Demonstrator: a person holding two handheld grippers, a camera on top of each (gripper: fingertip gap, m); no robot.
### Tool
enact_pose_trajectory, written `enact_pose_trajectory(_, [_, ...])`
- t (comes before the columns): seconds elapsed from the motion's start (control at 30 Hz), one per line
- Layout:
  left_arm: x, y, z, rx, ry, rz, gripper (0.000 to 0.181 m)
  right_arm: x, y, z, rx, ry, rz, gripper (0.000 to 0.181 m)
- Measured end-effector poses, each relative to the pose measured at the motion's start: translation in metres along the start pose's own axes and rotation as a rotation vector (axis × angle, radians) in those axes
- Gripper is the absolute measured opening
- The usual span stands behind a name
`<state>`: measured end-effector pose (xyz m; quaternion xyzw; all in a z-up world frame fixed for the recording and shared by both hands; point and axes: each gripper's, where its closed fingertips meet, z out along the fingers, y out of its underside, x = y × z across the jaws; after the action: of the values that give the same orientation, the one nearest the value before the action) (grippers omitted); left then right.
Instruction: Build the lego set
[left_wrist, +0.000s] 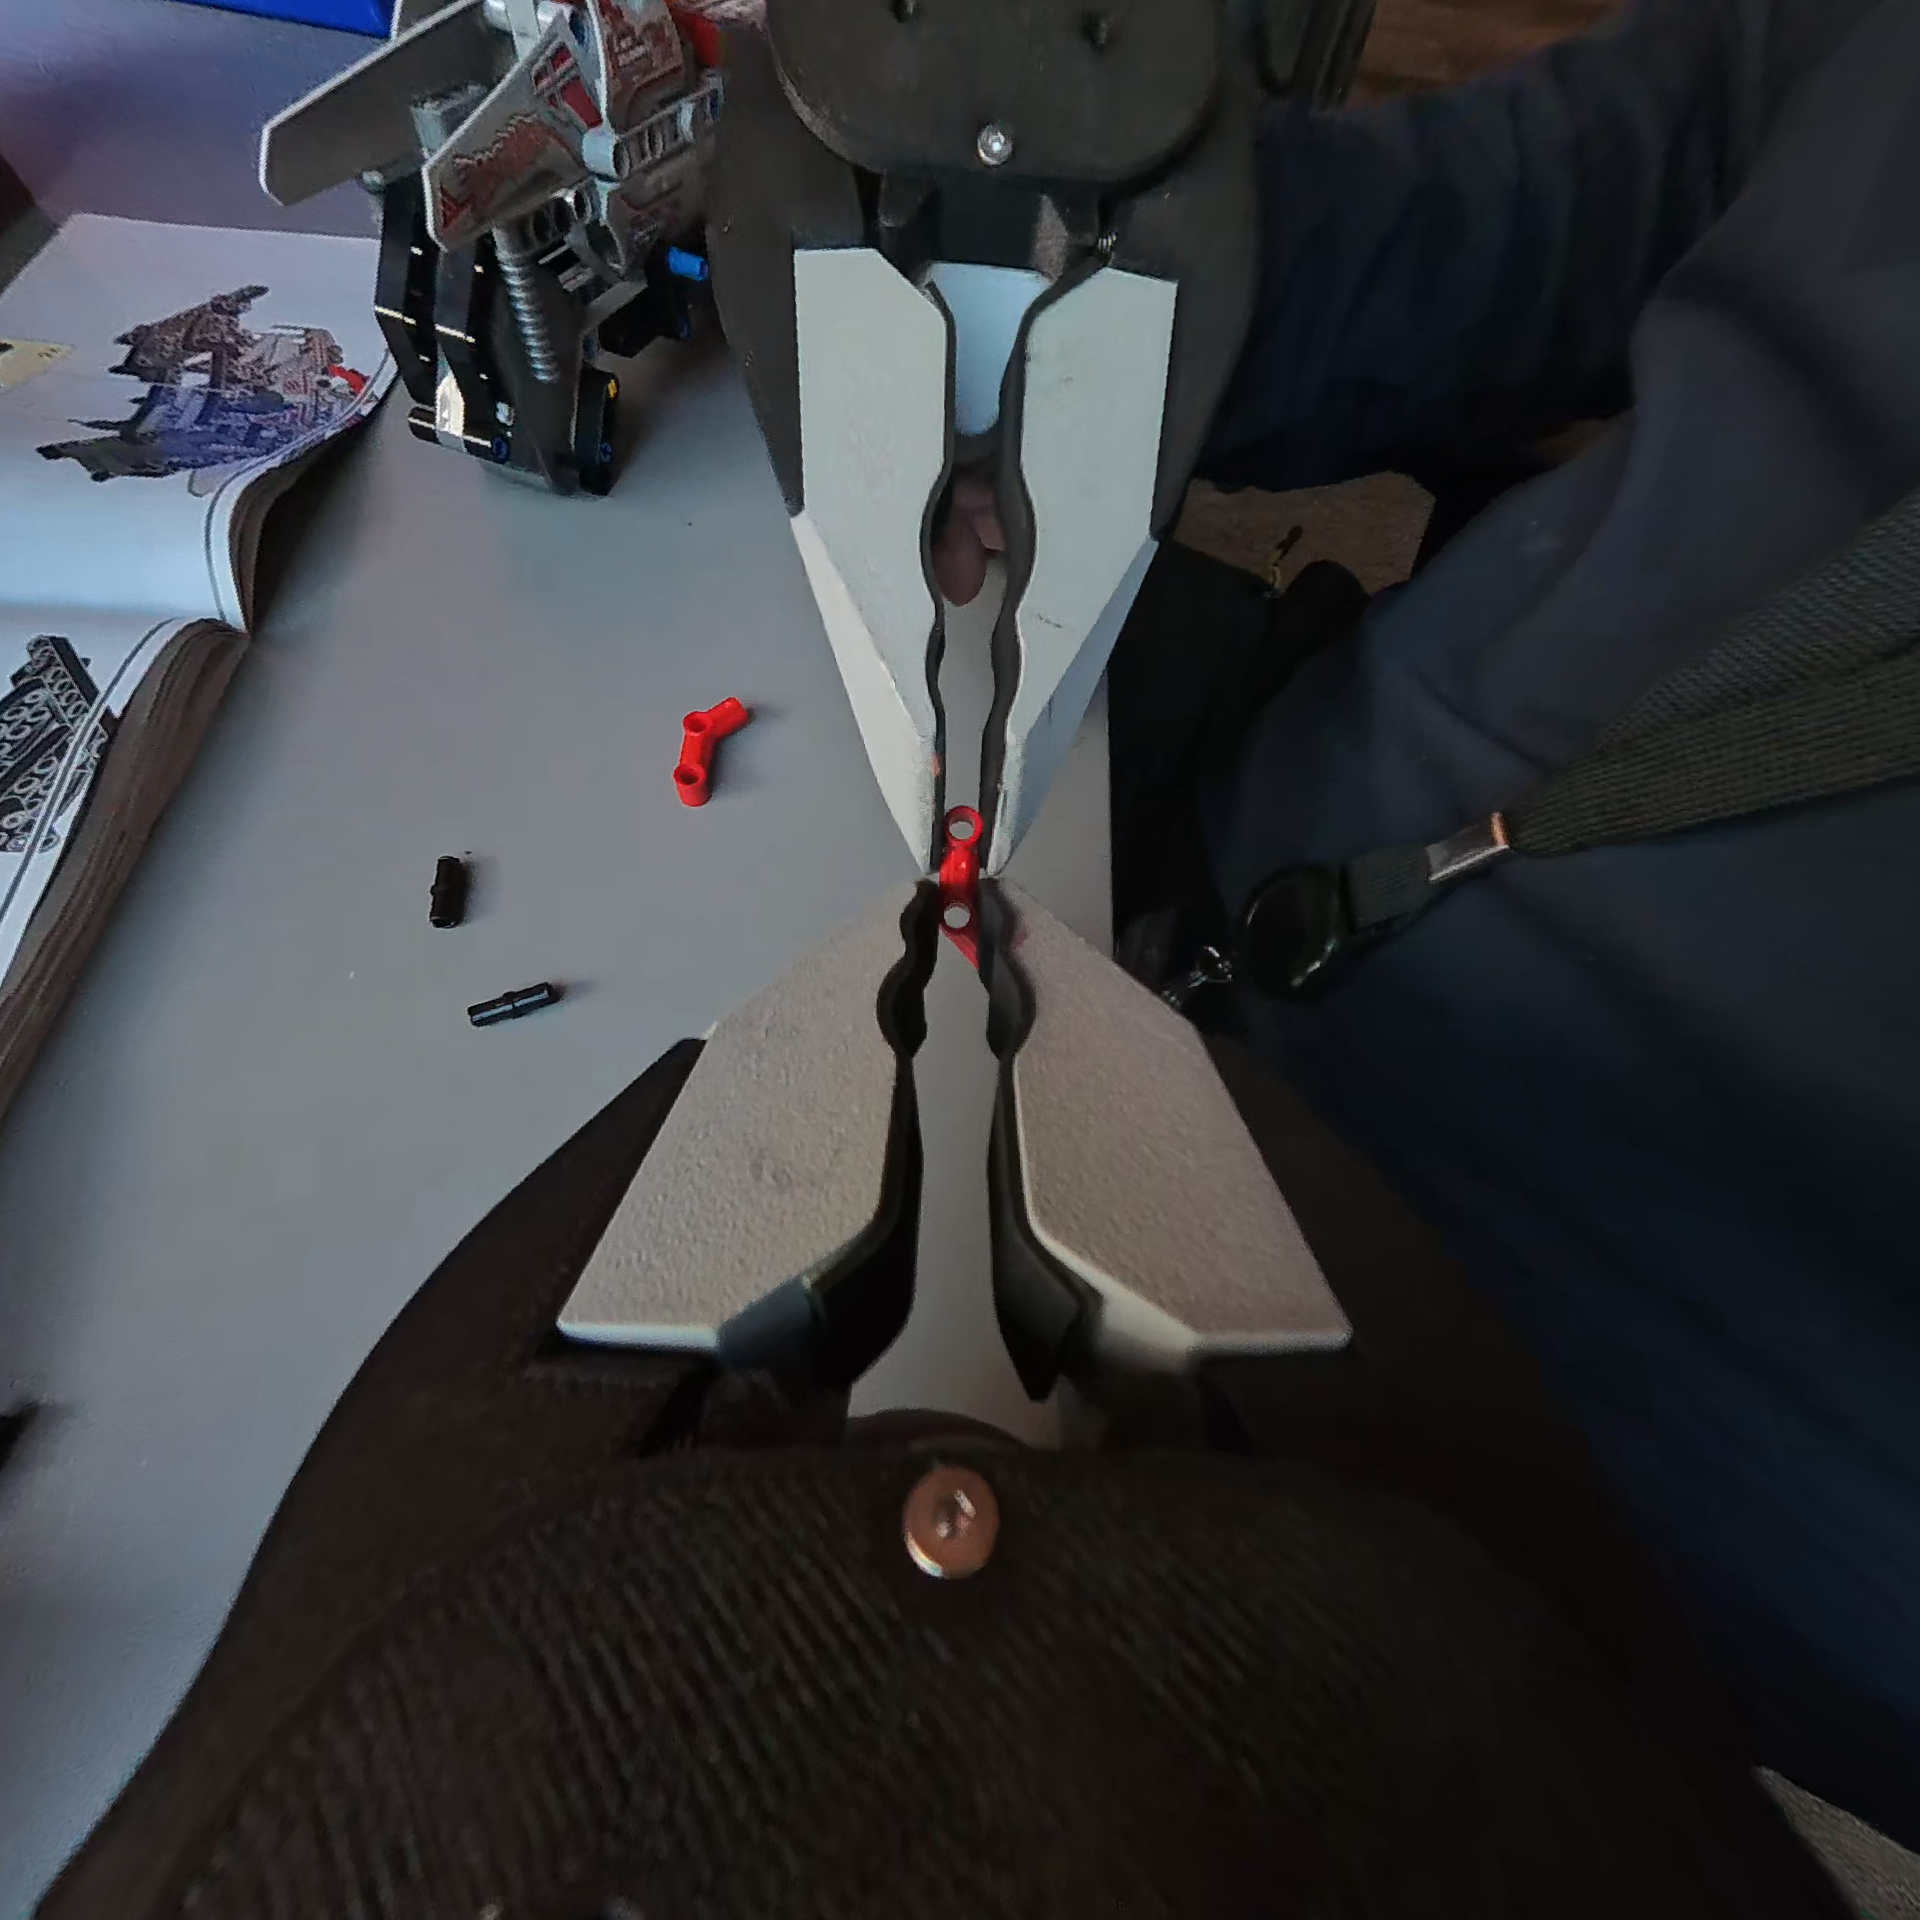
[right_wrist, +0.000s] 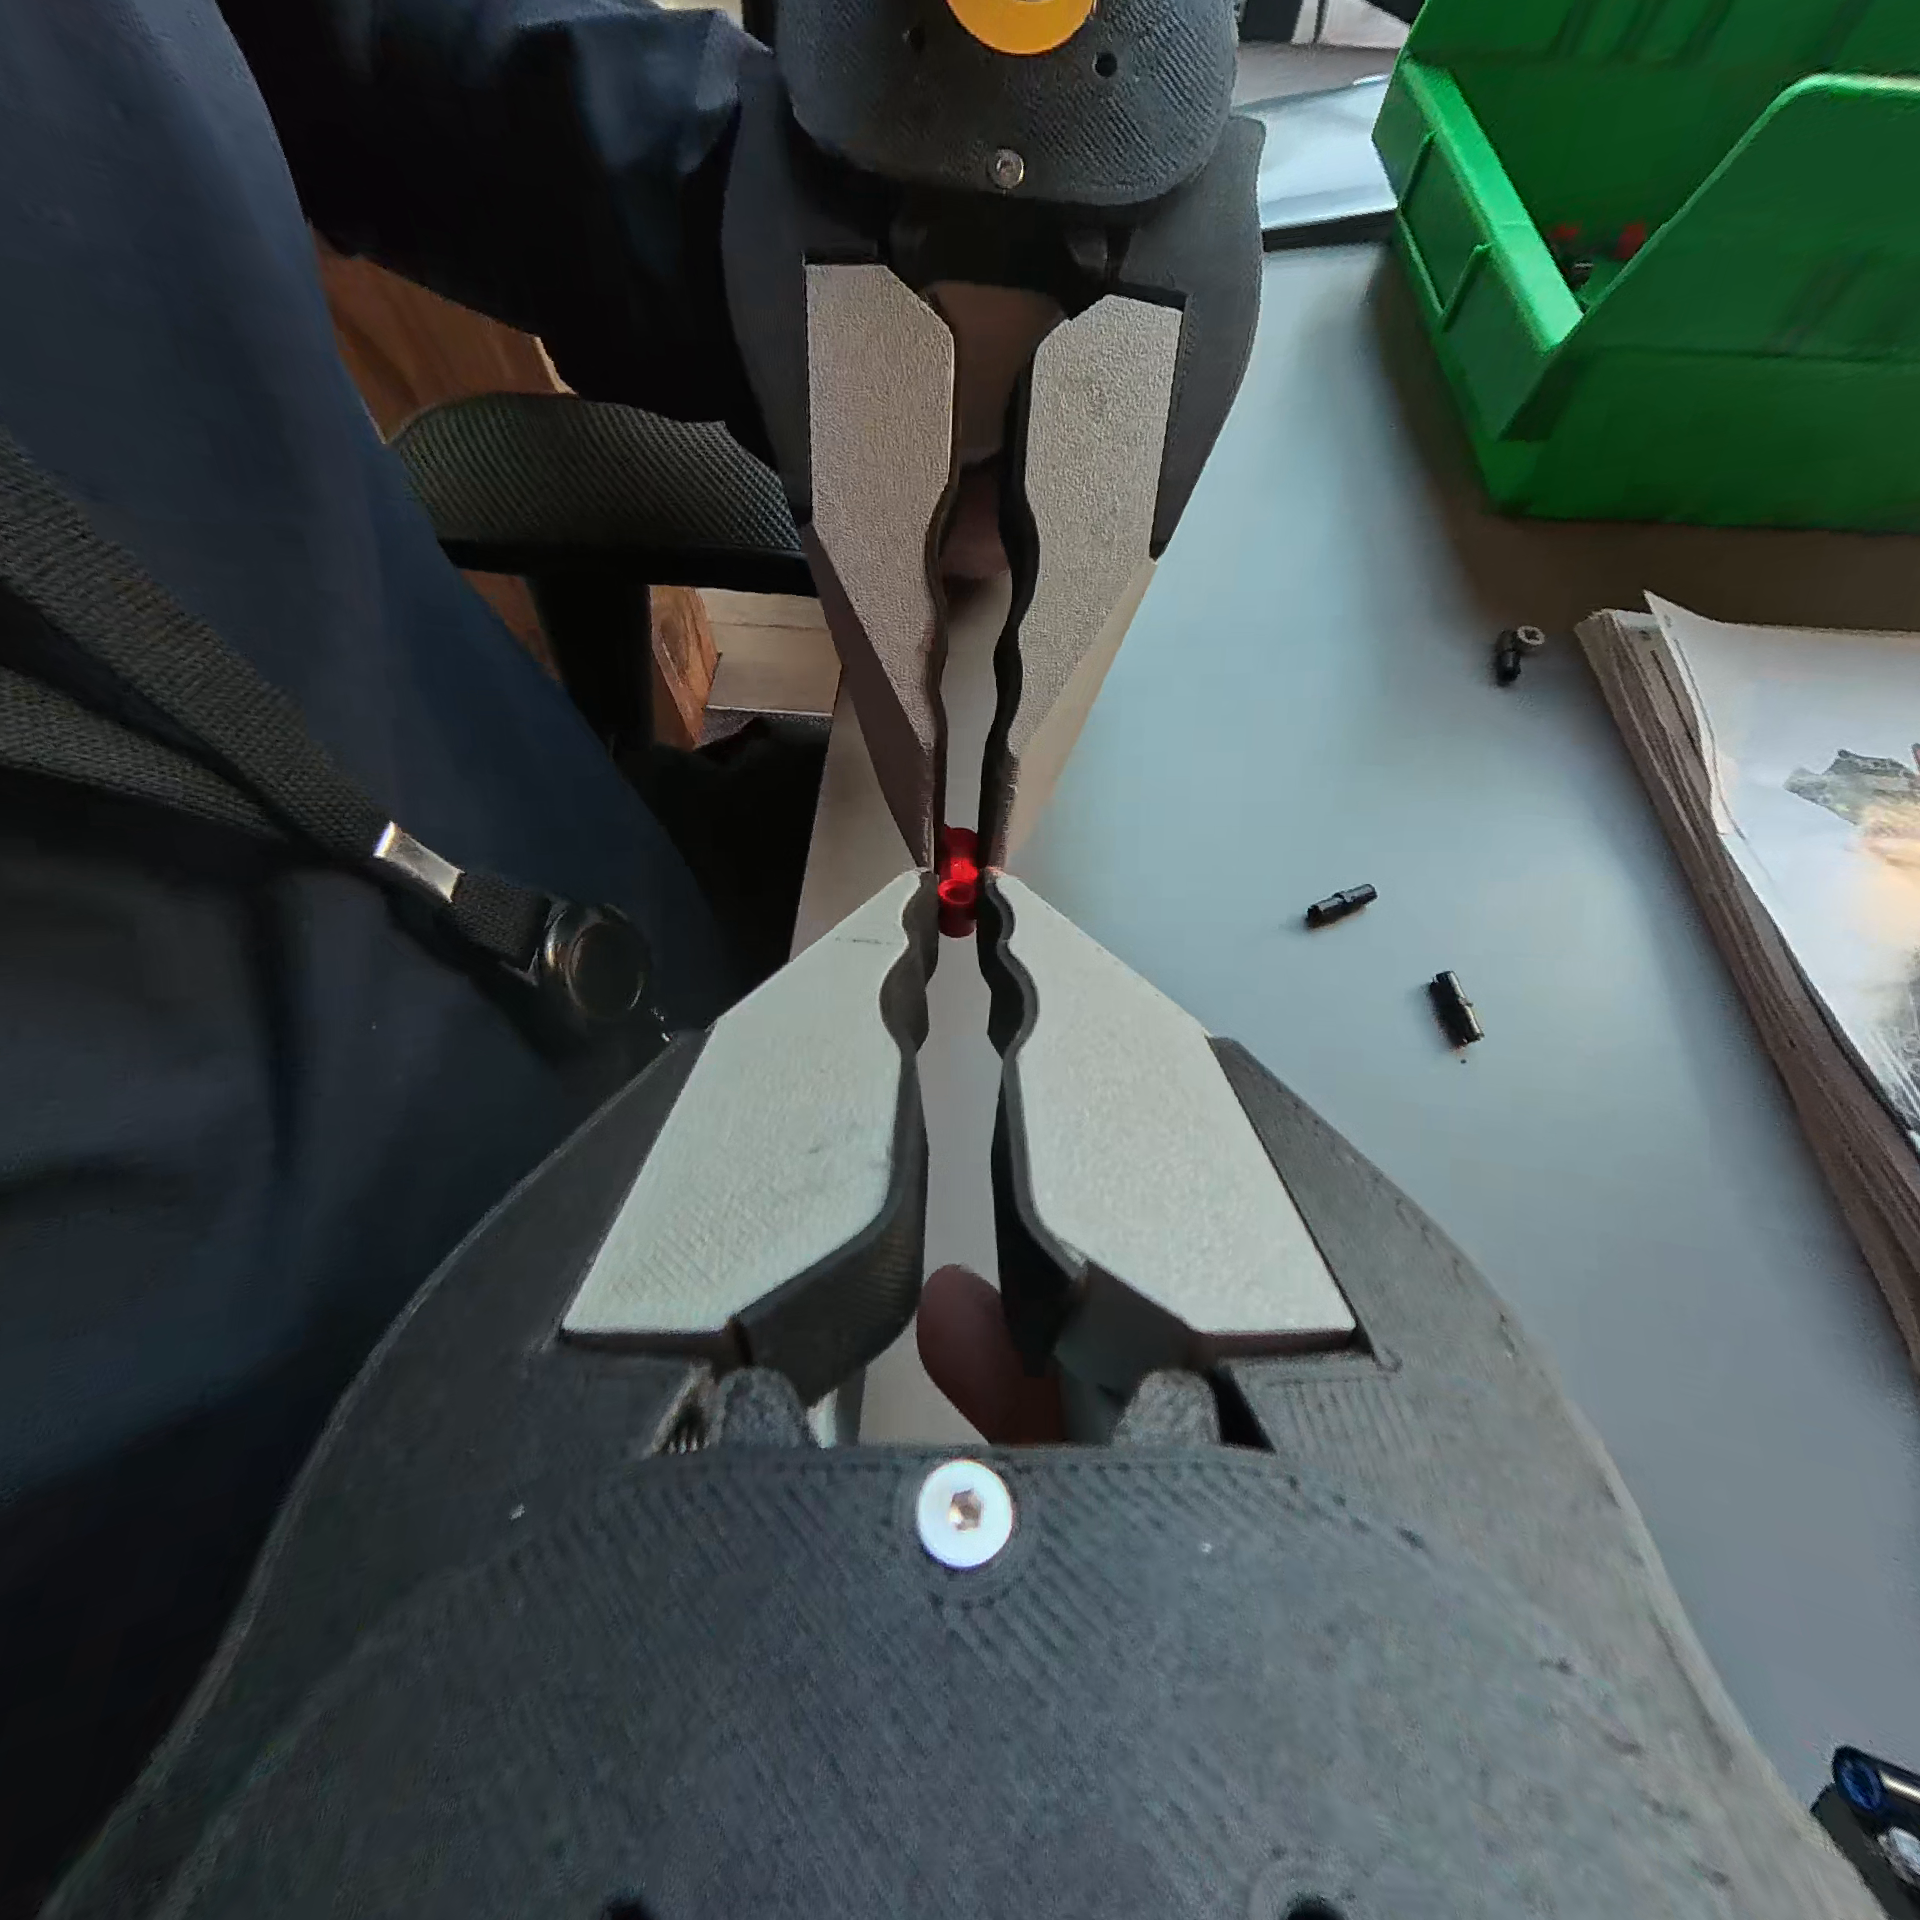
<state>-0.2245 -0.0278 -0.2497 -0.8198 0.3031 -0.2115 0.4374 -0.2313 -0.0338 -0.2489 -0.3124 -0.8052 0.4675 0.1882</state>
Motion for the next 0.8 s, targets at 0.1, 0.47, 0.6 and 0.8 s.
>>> enact_pose_trajectory(0.1, [-0.002, 0.005, 0.002, -0.032, -0.001, -0.019, 0.004, 0.002, 0.003, 0.003, -0.027, -0.004, 0.031, 0.005])
enact_pose_trajectory(0.47, [-0.027, 0.008, -0.001, -0.034, -0.116, -0.143, 0.018, 0.041, 0.001, -0.029, 0.169, 0.261, 0.509, 0.005])
enact_pose_trajectory(0.6, [-0.033, -0.01, -0.004, 0.088, -0.139, -0.27, 0.01, 0.052, -0.002, -0.056, 0.269, 0.456, 0.5, 0.005])
enact_pose_trajectory(0.8, [-0.039, -0.034, -0.007, 0.222, -0.156, -0.234, 0.018, 0.032, -0.019, -0.077, 0.483, 0.284, 0.626, 0.005])
